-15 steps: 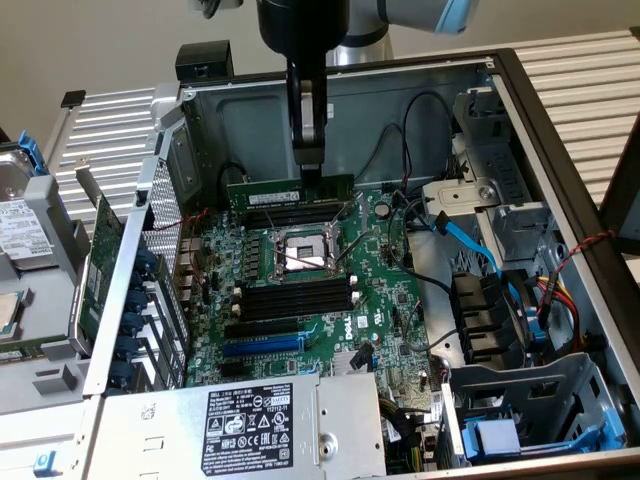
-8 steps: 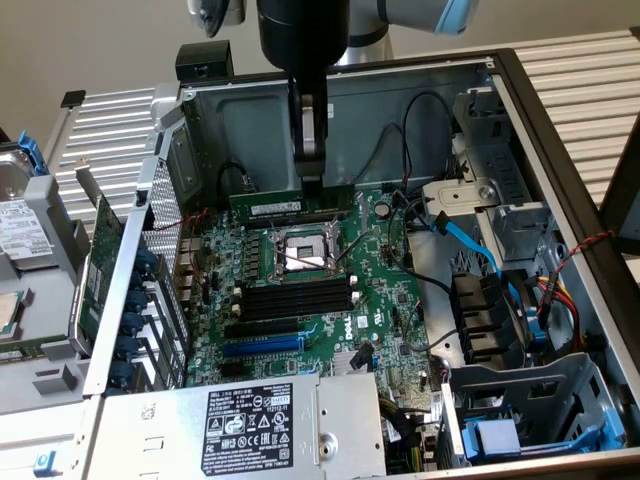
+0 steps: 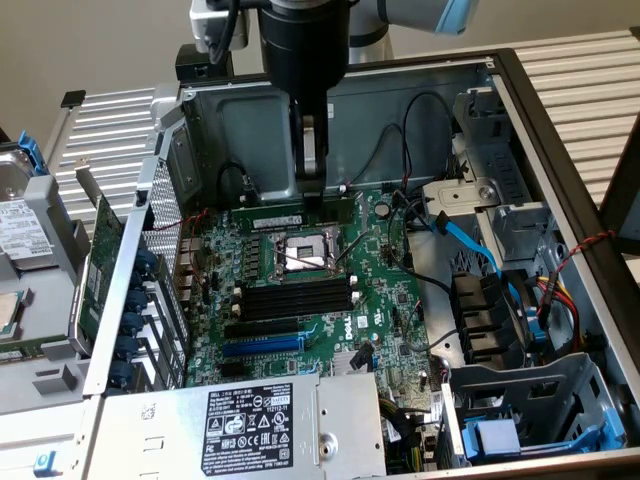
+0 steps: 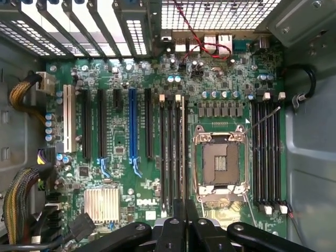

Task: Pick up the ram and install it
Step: 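Insert the ram into the slot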

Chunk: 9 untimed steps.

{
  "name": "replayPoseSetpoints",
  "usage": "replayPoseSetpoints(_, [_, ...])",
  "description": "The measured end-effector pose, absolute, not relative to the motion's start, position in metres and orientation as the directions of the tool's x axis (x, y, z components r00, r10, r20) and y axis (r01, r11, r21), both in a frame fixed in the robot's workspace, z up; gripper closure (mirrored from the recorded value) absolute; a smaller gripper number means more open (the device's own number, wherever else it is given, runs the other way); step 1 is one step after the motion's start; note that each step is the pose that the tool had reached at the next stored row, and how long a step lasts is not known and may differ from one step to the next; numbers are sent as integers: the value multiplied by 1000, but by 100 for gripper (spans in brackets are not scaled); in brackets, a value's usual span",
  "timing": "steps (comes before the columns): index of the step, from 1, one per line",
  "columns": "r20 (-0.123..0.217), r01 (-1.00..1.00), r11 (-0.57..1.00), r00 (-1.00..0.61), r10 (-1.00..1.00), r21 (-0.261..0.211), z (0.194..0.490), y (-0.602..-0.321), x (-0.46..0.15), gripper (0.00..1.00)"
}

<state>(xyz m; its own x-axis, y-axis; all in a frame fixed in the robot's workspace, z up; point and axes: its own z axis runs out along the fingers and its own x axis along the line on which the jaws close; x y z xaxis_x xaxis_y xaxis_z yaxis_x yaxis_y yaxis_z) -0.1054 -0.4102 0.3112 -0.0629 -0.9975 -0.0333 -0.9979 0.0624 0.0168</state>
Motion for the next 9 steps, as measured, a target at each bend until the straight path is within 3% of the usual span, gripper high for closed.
replayPoseSetpoints(9, [-33,-998,62,-63,-997,17,297,-410,-111,88])
